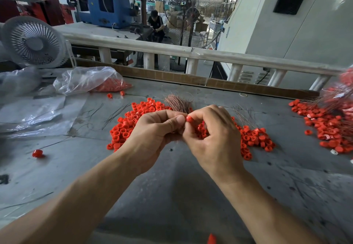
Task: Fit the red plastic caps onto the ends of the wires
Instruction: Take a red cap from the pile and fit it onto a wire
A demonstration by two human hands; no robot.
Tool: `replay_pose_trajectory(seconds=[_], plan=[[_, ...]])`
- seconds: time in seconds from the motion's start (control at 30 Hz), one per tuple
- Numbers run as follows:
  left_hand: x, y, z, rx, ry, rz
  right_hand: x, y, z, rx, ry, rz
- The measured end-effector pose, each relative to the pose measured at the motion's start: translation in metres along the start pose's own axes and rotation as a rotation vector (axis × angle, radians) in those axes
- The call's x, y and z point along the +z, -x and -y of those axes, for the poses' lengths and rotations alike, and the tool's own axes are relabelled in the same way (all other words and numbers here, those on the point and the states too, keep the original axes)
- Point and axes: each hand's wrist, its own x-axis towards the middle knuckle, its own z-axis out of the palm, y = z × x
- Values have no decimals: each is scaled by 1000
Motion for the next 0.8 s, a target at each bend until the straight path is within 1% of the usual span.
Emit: replay_pose_trajectory(seconds=[0.3,0.43,0.53,0.63,0.8], plan=[[-3,0,-2,-48,-27,16,3,0,-6,-63,2,7],[-4,-1,-3,-40,-35,-24,4,-1,-6,-10,-53,77],[-4,-1,-3,-15,-84,-43,4,1,-5,61,-73,117],[-3,0,-4,20,-126,-47,1,3,-2,93,-149,149],[-3,0,-6,34,-119,12,-4,2,2,60,-155,90]])
